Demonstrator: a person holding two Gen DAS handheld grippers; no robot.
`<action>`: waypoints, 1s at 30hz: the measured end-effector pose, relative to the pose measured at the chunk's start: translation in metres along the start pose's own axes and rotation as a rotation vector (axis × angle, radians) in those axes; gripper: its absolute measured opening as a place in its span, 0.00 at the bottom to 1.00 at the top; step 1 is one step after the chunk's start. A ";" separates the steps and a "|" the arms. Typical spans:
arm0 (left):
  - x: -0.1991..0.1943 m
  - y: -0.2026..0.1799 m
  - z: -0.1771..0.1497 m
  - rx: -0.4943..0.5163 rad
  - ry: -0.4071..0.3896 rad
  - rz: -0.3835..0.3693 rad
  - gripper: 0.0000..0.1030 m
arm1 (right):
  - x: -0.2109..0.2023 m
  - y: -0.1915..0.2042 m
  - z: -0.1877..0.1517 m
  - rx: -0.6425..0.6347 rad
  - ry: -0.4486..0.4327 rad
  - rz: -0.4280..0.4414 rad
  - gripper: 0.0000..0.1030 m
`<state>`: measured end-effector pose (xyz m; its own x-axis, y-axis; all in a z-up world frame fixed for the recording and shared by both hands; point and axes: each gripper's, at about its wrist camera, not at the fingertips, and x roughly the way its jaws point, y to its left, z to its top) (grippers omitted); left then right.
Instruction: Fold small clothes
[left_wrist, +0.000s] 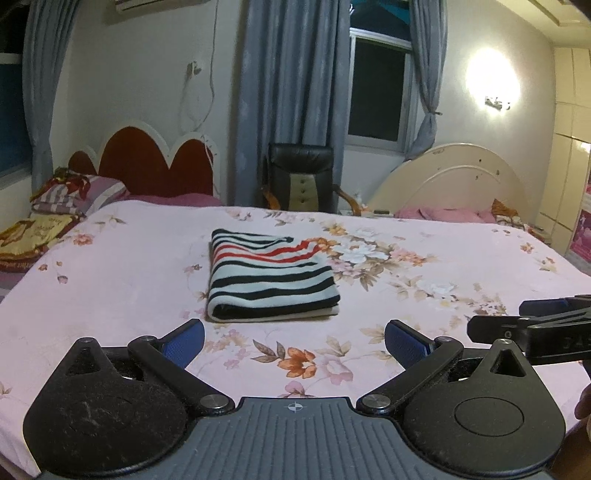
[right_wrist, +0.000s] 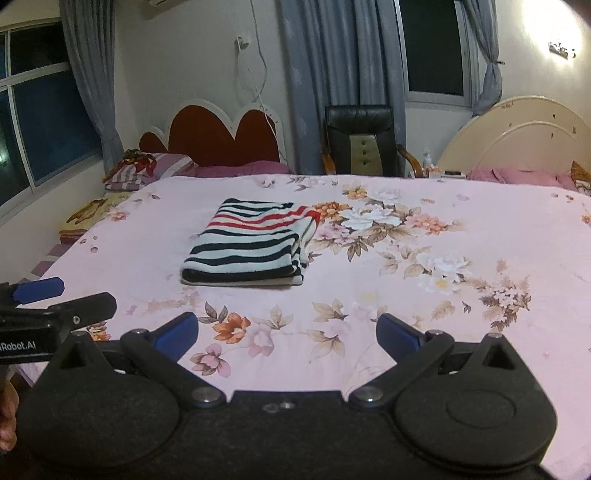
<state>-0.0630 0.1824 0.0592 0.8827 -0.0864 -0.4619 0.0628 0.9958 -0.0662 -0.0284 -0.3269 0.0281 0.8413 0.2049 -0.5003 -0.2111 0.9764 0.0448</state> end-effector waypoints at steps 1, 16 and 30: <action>-0.002 -0.001 0.000 0.002 -0.003 -0.002 1.00 | -0.002 0.001 0.000 -0.001 -0.005 -0.002 0.99; -0.011 -0.005 0.007 0.021 -0.025 -0.016 1.00 | -0.014 0.001 0.003 0.010 -0.041 -0.021 0.99; -0.016 0.002 0.008 0.015 -0.026 -0.004 1.00 | -0.010 0.010 0.005 -0.007 -0.042 -0.010 0.99</action>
<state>-0.0730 0.1859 0.0732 0.8942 -0.0896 -0.4387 0.0733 0.9958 -0.0541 -0.0365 -0.3187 0.0382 0.8636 0.1976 -0.4639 -0.2055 0.9781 0.0341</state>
